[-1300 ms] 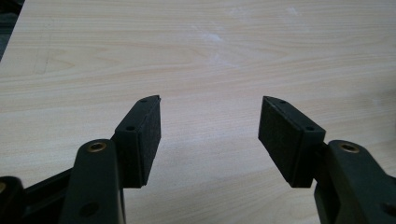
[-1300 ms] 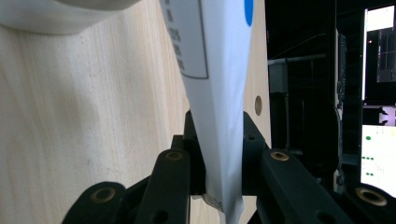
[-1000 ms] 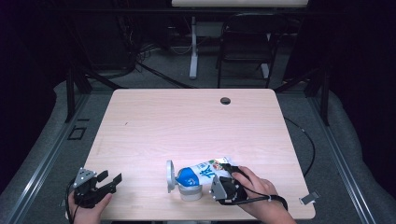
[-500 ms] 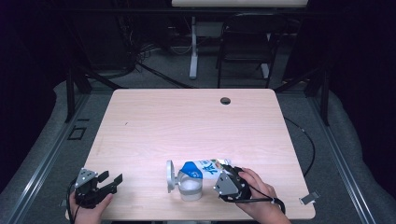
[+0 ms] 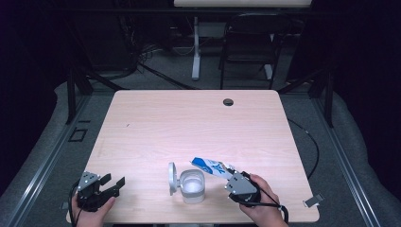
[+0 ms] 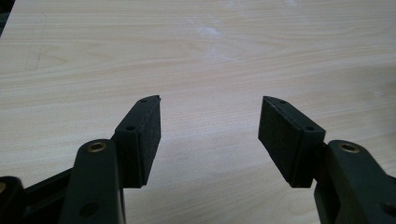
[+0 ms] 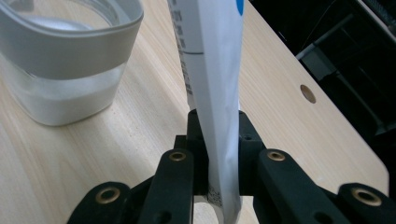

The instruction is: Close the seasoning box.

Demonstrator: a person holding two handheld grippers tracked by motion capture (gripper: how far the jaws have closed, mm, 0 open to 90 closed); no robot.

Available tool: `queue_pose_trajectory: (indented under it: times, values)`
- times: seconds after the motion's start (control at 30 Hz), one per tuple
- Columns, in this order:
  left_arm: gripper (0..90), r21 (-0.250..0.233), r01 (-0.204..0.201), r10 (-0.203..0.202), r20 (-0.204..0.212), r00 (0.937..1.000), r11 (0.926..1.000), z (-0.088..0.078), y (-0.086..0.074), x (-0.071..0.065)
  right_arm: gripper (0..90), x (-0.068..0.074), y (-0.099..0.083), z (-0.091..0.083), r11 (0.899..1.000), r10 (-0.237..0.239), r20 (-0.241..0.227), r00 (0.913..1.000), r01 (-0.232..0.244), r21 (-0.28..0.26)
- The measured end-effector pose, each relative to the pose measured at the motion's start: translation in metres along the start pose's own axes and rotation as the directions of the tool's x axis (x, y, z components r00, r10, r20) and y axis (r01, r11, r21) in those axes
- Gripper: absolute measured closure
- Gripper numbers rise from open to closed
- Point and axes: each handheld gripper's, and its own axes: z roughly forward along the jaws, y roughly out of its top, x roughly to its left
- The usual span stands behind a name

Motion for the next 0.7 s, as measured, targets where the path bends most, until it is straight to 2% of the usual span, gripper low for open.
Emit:
queue_pose_trajectory:
  times: [0.17, 0.47, 0.7]
  values:
    - [39.9, 0.002, -0.004, 0.004, -0.002, 1.0, 1.0, -0.002, 0.0, -0.001, 82.2, -0.001, -0.008, 0.001, 0.997, 0.079, -0.012, 0.9968, -0.079, -0.018]
    - [39.9, -0.004, -0.005, 0.005, -0.005, 1.0, 1.0, -0.006, -0.001, -0.001, 82.8, -0.004, -0.014, 0.001, 0.984, 0.165, -0.035, 0.9856, -0.167, -0.064]
    - [39.9, -0.011, -0.001, 0.001, -0.009, 1.0, 0.9999, -0.009, -0.003, 0.001, 83.0, -0.01, -0.019, 0.001, 0.965, 0.242, -0.068, 0.9678, -0.248, -0.087]
